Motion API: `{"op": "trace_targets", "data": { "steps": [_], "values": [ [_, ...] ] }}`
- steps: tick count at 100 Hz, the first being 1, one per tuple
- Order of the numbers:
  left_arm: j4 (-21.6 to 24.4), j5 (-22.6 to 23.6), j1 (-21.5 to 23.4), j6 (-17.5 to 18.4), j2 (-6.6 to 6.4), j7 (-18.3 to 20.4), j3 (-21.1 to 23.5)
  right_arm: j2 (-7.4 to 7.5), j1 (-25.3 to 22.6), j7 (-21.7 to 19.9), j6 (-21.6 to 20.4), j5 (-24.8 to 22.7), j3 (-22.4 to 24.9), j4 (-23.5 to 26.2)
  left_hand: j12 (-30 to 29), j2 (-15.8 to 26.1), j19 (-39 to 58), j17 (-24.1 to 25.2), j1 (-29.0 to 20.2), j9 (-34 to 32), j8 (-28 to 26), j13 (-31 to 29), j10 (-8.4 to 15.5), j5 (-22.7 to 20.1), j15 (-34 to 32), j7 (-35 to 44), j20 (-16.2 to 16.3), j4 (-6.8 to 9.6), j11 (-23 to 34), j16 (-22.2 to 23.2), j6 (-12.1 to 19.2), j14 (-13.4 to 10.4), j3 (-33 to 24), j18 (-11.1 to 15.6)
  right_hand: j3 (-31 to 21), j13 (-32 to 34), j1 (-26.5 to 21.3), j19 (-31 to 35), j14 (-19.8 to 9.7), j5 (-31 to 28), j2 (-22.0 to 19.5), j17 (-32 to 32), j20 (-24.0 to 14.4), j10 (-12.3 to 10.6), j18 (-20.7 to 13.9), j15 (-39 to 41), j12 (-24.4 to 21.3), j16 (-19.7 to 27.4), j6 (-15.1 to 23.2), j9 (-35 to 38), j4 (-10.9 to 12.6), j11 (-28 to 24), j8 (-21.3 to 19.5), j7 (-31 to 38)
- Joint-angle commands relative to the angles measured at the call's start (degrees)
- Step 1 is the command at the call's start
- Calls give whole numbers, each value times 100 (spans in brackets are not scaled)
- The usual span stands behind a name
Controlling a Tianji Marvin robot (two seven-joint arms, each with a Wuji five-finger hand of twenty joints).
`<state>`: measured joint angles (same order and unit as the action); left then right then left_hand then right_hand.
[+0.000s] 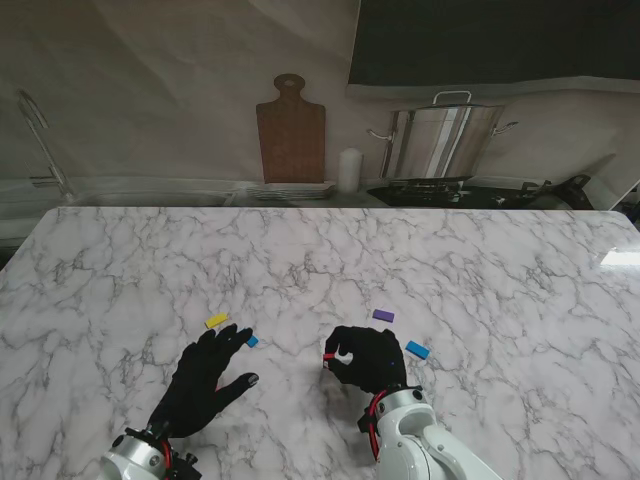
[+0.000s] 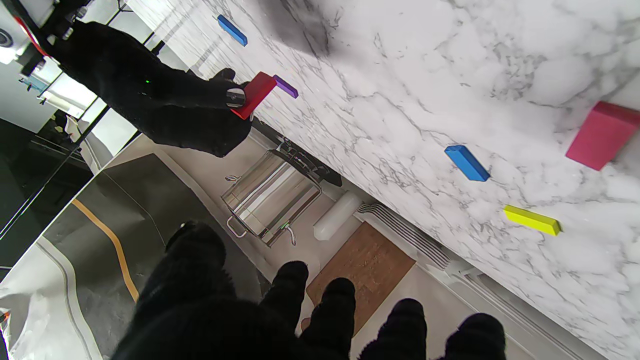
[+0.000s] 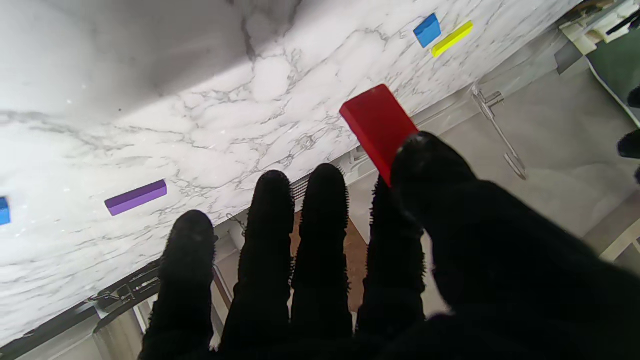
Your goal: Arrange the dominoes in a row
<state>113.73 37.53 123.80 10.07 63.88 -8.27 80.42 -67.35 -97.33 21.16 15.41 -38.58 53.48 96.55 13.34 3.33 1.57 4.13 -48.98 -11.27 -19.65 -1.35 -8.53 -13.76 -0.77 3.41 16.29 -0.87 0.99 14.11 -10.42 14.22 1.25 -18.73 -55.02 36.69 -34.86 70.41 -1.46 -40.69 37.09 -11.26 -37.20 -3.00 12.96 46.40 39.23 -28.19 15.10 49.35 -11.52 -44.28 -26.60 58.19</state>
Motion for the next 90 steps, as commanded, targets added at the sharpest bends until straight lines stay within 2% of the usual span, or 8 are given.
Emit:
{"op": "trace_targets", "data": {
  "steps": [1,18,33,44,90],
  "values": [
    [-22,11,19,35,5,56,-16,-58,-182,86,45,47,-49,23,74,-40,1,57,-92,-25,-73,70,-15,77,17,-64,76,50,12,29,-42,-15,2,108,-180,-206,-112,147,4,-402,-25,106,-110,5,-124,143,50,-111,187,-113,1,-220,-2,534],
    [-36,29,18,81,4,41,-25,-99,-419,312,92,63,-171,25,77,-33,-1,57,-104,-41,-74,69,-20,80,17,-66,75,51,11,29,-41,-22,-4,109,-209,-267,-132,177,7,-386,13,136,-147,19,-141,230,104,-137,101,-164,11,-333,-3,571],
    [-34,43,26,84,6,20,-34,-132,-548,497,83,54,-285,-18,74,-33,-2,56,-90,-6,-75,69,0,77,17,-65,74,49,0,29,-43,-22,6,107,-273,-348,-112,228,32,-379,74,151,-205,27,-148,345,157,-175,10,-242,3,-492,162,682],
    [-31,48,29,79,6,12,-48,-179,-577,651,88,109,-356,-103,78,-33,-1,56,-98,-39,-75,68,-21,82,17,-67,75,51,13,29,-41,-19,0,107,-333,-373,-89,250,48,-388,124,160,-232,35,-146,400,159,-189,-50,-250,-12,-562,310,776],
    [-29,65,23,66,5,2,-71,-249,-524,958,-9,56,-753,-442,72,-35,0,57,-97,5,-76,70,0,82,16,-68,78,51,-1,32,-45,-18,1,108,-406,-453,-29,355,59,-343,148,165,-295,50,-160,510,203,-233,-102,-340,9,-689,380,880]
  ]
}}
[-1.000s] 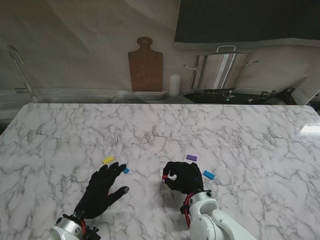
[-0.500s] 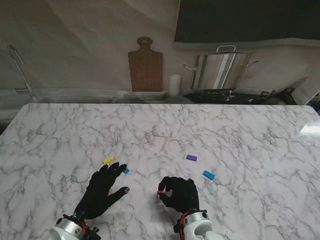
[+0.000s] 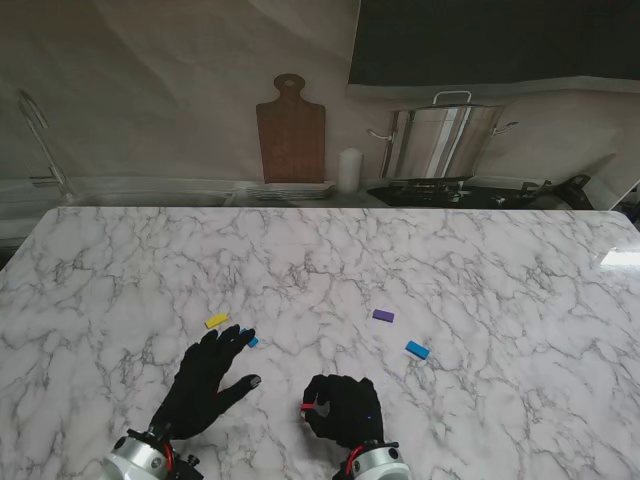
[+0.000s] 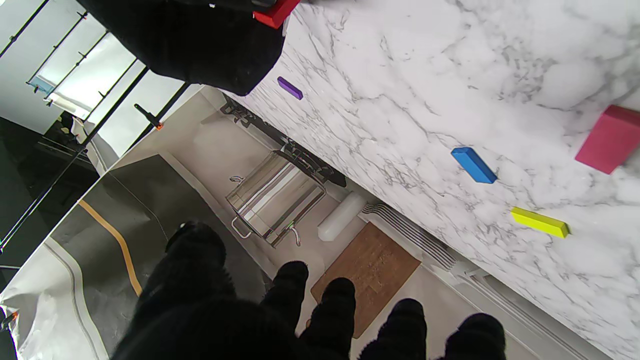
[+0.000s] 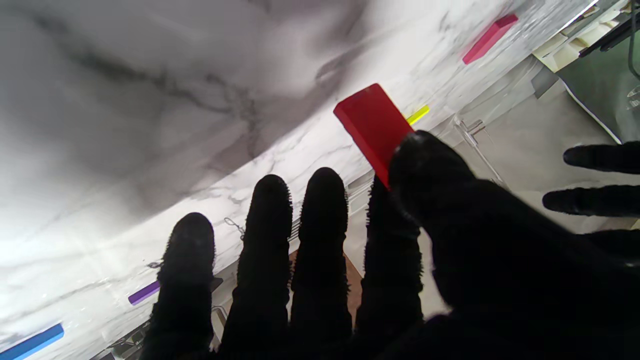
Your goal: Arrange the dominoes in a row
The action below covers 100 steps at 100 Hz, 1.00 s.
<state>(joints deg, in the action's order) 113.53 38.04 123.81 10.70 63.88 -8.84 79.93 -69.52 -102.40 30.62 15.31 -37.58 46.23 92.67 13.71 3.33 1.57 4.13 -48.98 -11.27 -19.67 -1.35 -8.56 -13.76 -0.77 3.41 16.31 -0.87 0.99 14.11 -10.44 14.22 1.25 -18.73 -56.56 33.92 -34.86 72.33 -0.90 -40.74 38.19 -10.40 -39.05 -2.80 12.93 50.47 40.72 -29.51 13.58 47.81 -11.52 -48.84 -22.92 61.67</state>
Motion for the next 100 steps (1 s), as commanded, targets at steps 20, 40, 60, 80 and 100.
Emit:
{"op": "trace_targets", "data": {
  "steps": [20,40,60,80,100],
  "values": [
    [-7,3,22,-17,5,65,-29,-37,1,20,13,-47,-55,-103,40,-33,-1,56,-101,-42,-75,69,-15,79,17,-67,74,52,12,31,-40,-20,-2,105,-273,-217,-17,184,1,-304,36,91,-125,30,-165,119,60,-108,50,-230,20,-255,20,554],
    [-7,-18,18,-19,5,80,-28,-60,58,58,16,-25,-126,-232,34,-34,-1,57,-99,34,-76,69,8,80,16,-68,75,51,-30,32,-48,-19,0,105,-257,-268,13,205,12,-272,39,99,-145,46,-167,129,50,-113,36,-291,22,-260,34,555],
    [-12,-32,17,-25,6,82,-26,-73,111,101,31,-40,-163,-329,46,-35,-1,56,-93,-35,-76,68,-14,80,15,-68,75,50,7,33,-46,-18,3,106,-265,-302,37,230,10,-250,96,109,-166,44,-169,142,56,-119,35,-330,25,-285,24,562],
    [-25,-39,5,-19,4,92,-27,-60,120,65,41,-56,-165,-333,47,-36,-3,57,-90,-39,-76,69,-9,82,16,-68,73,50,9,33,-43,-17,6,106,-266,-400,107,235,5,-125,186,134,-179,32,-186,133,79,-121,33,-479,18,-303,-34,581],
    [-35,-38,-8,-7,5,85,-24,-41,118,1,36,-64,-167,-314,46,-35,-2,55,-88,-45,-77,70,-17,76,15,-66,73,49,7,35,-44,-15,6,108,-299,-497,219,223,17,-8,263,174,-189,39,-192,125,62,-123,-31,-626,1,-307,-58,530]
  ]
}}
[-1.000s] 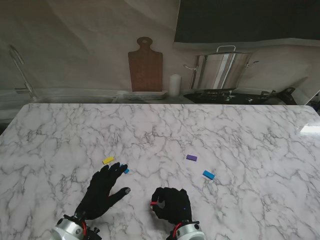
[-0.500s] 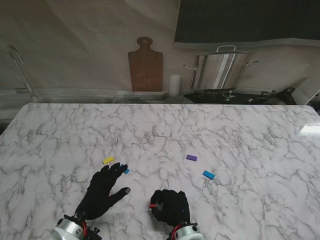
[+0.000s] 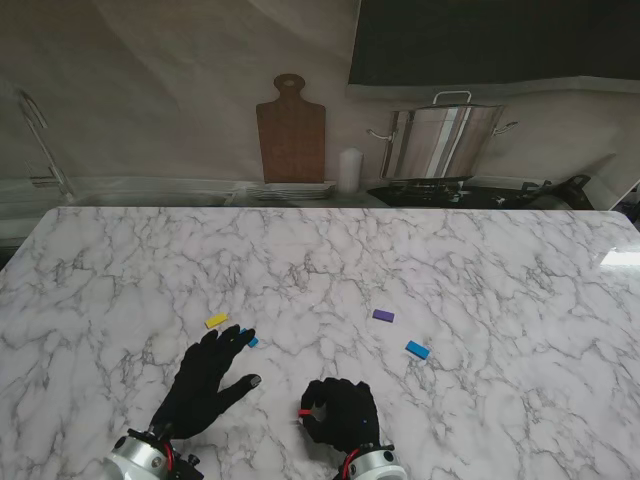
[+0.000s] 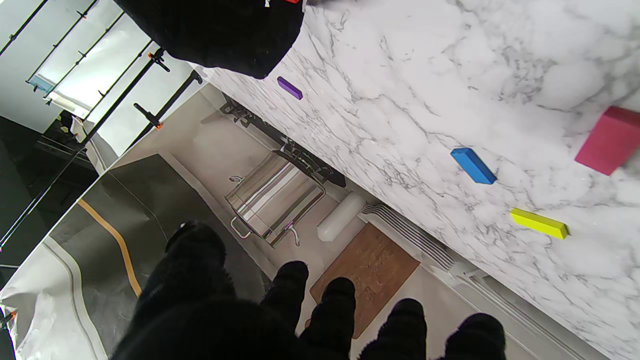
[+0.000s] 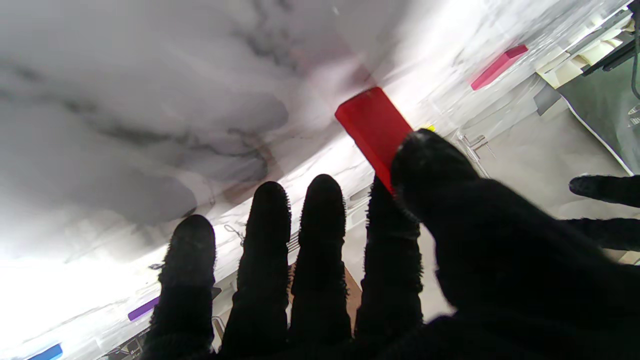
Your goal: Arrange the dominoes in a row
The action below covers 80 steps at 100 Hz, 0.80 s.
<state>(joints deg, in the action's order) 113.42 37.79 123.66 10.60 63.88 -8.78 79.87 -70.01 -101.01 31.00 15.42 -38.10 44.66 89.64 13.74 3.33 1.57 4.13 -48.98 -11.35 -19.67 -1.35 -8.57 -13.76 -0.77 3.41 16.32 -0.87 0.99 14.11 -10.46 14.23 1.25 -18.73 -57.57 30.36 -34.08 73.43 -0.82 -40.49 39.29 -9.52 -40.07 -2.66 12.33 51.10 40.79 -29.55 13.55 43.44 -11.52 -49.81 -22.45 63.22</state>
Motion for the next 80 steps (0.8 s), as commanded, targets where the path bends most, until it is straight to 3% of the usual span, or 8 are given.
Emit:
{"op": "trace_targets", "data": {
  "steps": [1,80],
  "values": [
    [-23,-12,6,3,5,79,-18,8,-22,-41,24,-12,-10,-10,43,-33,-2,55,-93,-38,-77,70,-12,75,15,-66,72,50,6,35,-40,-17,3,107,-196,-146,142,111,7,-30,146,89,-87,23,-132,60,54,-119,-29,-194,0,-210,-105,373],
    [33,19,33,-50,6,73,-6,61,-31,-167,37,-98,-21,50,48,-83,5,59,-113,-36,-78,69,-9,86,10,-69,83,55,3,46,-50,-9,-6,99,-113,-538,230,19,-3,496,177,259,-133,61,-204,-66,-199,-117,-375,-848,-15,-23,-71,-66]
  ]
}}
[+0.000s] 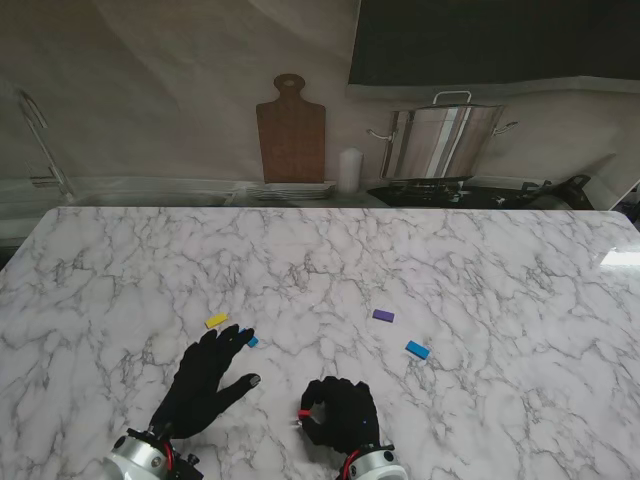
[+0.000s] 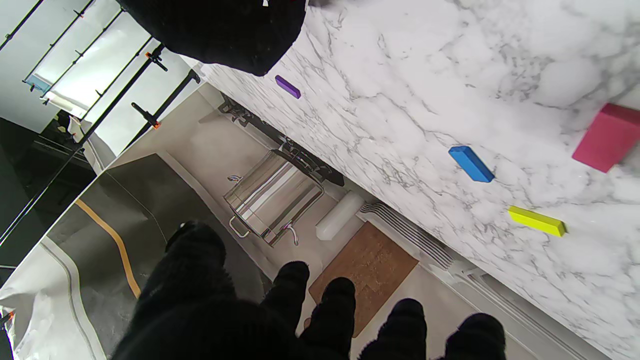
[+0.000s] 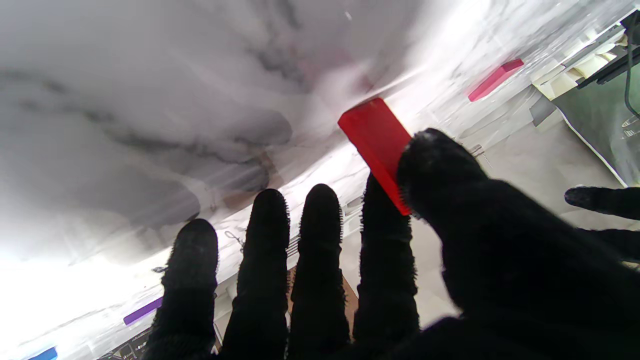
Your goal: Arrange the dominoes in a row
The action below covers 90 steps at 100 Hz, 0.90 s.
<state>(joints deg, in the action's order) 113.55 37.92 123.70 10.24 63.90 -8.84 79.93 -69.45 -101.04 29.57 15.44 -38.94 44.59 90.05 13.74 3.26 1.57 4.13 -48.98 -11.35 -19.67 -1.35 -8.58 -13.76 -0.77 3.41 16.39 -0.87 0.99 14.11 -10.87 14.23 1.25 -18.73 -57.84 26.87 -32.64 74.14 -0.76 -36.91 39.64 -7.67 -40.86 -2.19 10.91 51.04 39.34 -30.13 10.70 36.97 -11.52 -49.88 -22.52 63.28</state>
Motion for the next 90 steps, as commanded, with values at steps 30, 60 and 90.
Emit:
{"op": "trace_targets", "data": {
  "steps": [30,60,90],
  "values": [
    [43,34,48,-13,3,76,5,32,-37,-83,42,-64,-22,43,49,-123,12,59,-105,-47,-79,70,-14,92,3,-70,85,55,-5,60,-14,-2,-4,100,-155,-404,324,-129,-29,201,-25,172,-77,52,-98,-172,-207,-42,-410,-574,144,181,-227,-874],
    [62,60,60,-20,1,85,24,100,-113,-146,27,-236,40,194,50,-157,20,61,-102,-45,-78,69,-13,110,0,-76,97,57,-8,71,-61,1,-8,94,317,-833,1096,-281,-93,692,-283,376,-102,120,-166,-413,-347,6,-750,-1420,627,425,-1037,-2295],
    [88,74,77,-20,1,87,51,116,-247,58,-1,-443,250,404,49,-162,24,62,-96,-41,-79,71,-11,124,0,-81,108,56,-10,79,-73,6,-9,98,1028,-915,1303,-395,-130,993,-452,464,-114,86,-135,-671,-399,92,-736,-1557,556,558,-885,-2820]
  ]
}}
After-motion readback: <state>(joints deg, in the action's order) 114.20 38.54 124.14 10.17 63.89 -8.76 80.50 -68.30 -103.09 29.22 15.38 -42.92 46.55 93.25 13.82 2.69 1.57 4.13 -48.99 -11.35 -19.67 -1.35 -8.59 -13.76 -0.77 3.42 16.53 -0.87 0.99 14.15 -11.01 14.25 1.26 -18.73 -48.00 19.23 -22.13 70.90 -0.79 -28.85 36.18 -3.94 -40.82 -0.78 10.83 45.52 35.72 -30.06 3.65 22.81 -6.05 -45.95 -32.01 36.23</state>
